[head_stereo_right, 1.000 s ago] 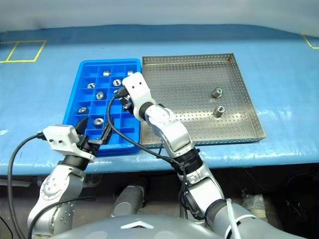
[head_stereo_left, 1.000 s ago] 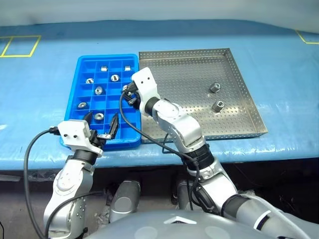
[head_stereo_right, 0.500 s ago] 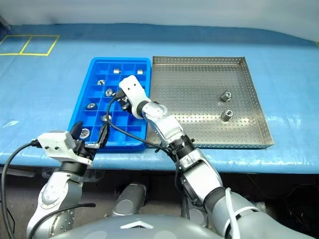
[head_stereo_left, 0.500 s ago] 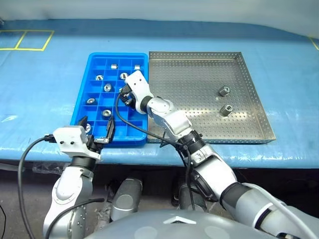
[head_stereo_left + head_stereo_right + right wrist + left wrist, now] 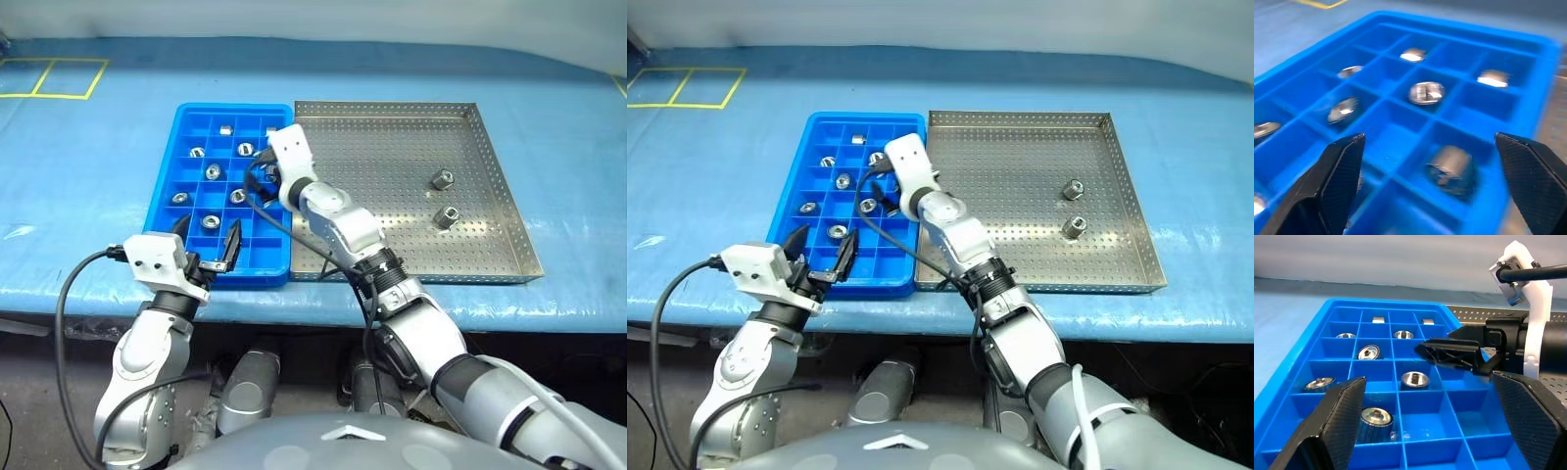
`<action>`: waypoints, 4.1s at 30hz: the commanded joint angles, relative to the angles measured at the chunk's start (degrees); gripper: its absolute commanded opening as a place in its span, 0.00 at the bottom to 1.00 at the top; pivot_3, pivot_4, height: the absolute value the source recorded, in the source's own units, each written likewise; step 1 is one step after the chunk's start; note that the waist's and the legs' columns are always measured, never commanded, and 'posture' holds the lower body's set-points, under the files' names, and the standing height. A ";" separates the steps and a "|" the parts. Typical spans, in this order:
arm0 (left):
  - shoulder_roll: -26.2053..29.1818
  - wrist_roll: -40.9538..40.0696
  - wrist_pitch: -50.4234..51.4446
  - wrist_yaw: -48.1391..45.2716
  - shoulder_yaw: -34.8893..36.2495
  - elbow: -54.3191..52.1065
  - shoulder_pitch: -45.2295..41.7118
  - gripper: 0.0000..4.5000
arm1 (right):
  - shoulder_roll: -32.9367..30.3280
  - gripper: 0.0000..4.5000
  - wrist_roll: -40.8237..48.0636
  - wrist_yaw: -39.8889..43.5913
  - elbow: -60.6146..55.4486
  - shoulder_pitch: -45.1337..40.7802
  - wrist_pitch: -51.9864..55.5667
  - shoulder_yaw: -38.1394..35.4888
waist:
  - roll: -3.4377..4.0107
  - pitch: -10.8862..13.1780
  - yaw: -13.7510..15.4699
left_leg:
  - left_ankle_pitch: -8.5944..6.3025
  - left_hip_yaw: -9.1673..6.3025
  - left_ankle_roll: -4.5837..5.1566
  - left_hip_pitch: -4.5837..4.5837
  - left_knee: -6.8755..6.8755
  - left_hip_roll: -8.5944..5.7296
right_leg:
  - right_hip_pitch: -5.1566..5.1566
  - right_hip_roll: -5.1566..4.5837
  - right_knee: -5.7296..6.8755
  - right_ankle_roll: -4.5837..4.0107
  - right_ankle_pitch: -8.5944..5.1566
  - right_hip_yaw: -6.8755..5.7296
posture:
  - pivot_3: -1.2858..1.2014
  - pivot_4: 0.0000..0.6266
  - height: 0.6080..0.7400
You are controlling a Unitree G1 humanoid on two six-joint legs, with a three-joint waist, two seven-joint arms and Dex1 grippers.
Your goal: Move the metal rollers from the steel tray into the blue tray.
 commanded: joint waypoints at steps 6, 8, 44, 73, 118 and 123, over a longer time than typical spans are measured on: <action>0.84 0.16 -0.27 -1.98 -1.63 1.68 -2.70 1.00 | -1.16 1.00 -2.62 -19.66 10.11 -6.17 -7.93 -12.93 | 0.00 0.00 -3.17 | 0.01 0.05 0.00 0.01 -0.01 0.01 | -0.01 0.00 0.03 -0.03 0.03 0.05 | 0.60 0.24 1.00; 1.94 0.83 -0.38 -3.11 -2.75 1.86 -3.06 1.00 | -2.39 1.00 -3.20 -23.20 14.77 -8.41 -10.85 -15.08 | 0.01 0.00 -4.11 | 0.01 0.06 0.00 0.01 -0.01 0.01 | 0.00 0.00 0.03 -0.11 0.08 0.06 | 0.60 0.24 1.00; 0.37 2.14 -1.03 -4.45 -9.99 4.66 -3.97 1.00 | -10.33 1.00 0.40 -36.31 40.80 -18.83 -19.72 -27.78 | 0.04 -0.01 -5.68 | 0.04 0.17 0.08 0.19 0.01 -0.01 | 0.16 0.00 0.07 -0.26 0.21 0.23 | 0.60 0.24 1.00; 0.23 1.75 -0.77 -5.08 -10.50 6.02 -5.30 1.00 | -6.86 1.00 -2.37 -33.47 30.66 -14.52 -15.87 -22.89 | 0.07 -0.03 -6.86 | 0.04 0.18 0.09 0.25 0.03 -0.02 | 0.20 0.01 0.09 -0.22 0.24 0.27 | 0.59 0.24 1.00; 1.20 2.10 -0.35 -7.11 -11.37 6.36 -4.98 1.00 | -2.55 1.00 -5.20 -10.16 -38.77 26.37 23.28 2.50 | 0.26 -0.13 -6.80 | 0.05 0.08 0.14 0.21 0.14 0.00 | 0.26 -0.02 0.05 0.11 0.08 0.15 | 0.57 0.24 1.00; 1.03 2.17 -0.57 -6.90 -11.03 6.39 -5.08 1.00 | -2.29 0.91 -5.55 -8.33 -36.76 26.87 21.63 2.28 | 0.26 -0.13 -6.71 | 0.05 0.08 0.14 0.21 0.15 0.00 | 0.26 -0.03 0.05 0.11 0.08 0.15 | 0.58 0.24 1.00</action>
